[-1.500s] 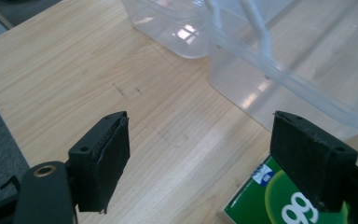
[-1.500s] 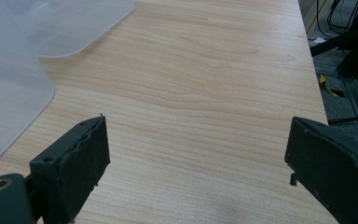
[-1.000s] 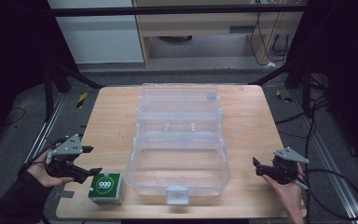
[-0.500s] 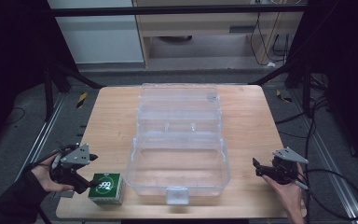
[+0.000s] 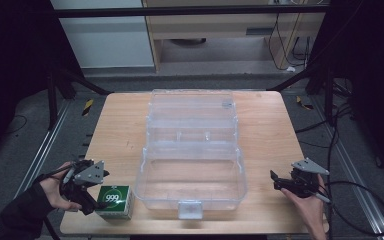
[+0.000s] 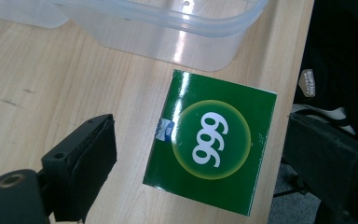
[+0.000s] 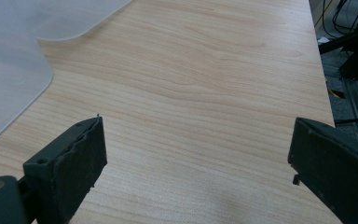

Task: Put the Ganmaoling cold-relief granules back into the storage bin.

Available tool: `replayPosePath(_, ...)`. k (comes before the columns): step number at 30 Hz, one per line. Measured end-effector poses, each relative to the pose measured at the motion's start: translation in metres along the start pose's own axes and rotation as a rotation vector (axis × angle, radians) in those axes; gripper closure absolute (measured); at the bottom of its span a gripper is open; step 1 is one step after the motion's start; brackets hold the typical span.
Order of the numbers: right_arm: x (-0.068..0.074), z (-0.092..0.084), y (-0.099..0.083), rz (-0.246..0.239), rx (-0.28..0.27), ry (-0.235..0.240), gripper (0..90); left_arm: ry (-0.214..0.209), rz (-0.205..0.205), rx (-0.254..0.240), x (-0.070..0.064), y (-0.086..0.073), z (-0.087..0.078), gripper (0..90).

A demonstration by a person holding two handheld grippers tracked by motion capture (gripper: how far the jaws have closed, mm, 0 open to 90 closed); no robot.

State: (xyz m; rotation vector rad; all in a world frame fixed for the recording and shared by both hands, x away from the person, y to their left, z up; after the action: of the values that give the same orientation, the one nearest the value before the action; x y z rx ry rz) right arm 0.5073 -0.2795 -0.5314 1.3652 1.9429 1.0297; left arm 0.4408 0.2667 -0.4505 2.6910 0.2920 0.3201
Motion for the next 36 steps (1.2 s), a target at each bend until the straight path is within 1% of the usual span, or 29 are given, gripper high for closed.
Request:
replayPosePath(2,0.0,0.0,0.0,-0.002,0.002,0.001,4.5,-0.004,0.002,0.002,0.0,0.0,0.001,9.0)
replayPosePath(3,0.0,0.0,0.0,-0.003,0.004,0.0,4.5,-0.005,0.006,0.016,-0.001,-0.002,0.004,9.0)
replayPosePath(4,0.0,0.0,0.0,-0.003,0.004,0.0,4.5,-0.005,0.006,0.016,-0.001,-0.002,0.004,9.0)
replayPosePath(5,0.0,0.001,-0.001,-0.005,0.007,0.001,4.4,-0.004,0.009,0.02,-0.001,-0.003,0.008,9.1)
replayPosePath(13,0.001,0.002,-0.002,-0.009,0.02,0.002,3.6,-0.026,0.03,0.042,-0.006,-0.005,0.018,8.7)
replayPosePath(15,0.001,0.002,-0.003,-0.008,0.021,0.003,3.3,-0.027,0.033,0.044,-0.007,-0.005,0.02,9.2)
replayPosePath(17,0.001,0.003,-0.003,-0.007,0.027,0.001,2.7,-0.032,0.047,0.049,-0.008,-0.005,0.023,9.2)
replayPosePath(21,0.001,0.003,-0.004,-0.009,0.035,0.0,2.4,-0.041,0.055,0.05,-0.009,-0.005,0.027,9.5)
replayPosePath(24,0.001,0.003,-0.004,-0.01,0.037,0.0,2.1,-0.048,0.067,0.064,-0.01,-0.007,0.031,9.6)
replayPosePath(30,0.001,0.004,-0.005,-0.017,0.041,0.0,2.0,-0.055,0.079,0.065,-0.012,-0.009,0.038,9.9)
replayPosePath(36,0.002,0.004,-0.006,-0.02,0.048,0.003,1.7,-0.061,0.097,0.081,-0.012,-0.012,0.045,9.5)
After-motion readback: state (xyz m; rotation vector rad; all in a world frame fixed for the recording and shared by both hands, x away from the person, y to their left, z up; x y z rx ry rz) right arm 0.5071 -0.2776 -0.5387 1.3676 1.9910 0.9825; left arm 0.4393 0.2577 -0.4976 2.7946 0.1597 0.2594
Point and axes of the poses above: each handheld gripper's, and its own axes: z roughly forward along the jaws, y roughly out of its top, x roughly to its left, the point moved 9 cm from there along z, roughly forward along the jaws, and after that the axes turned 5 degrees about y, right-handed, at the moved point
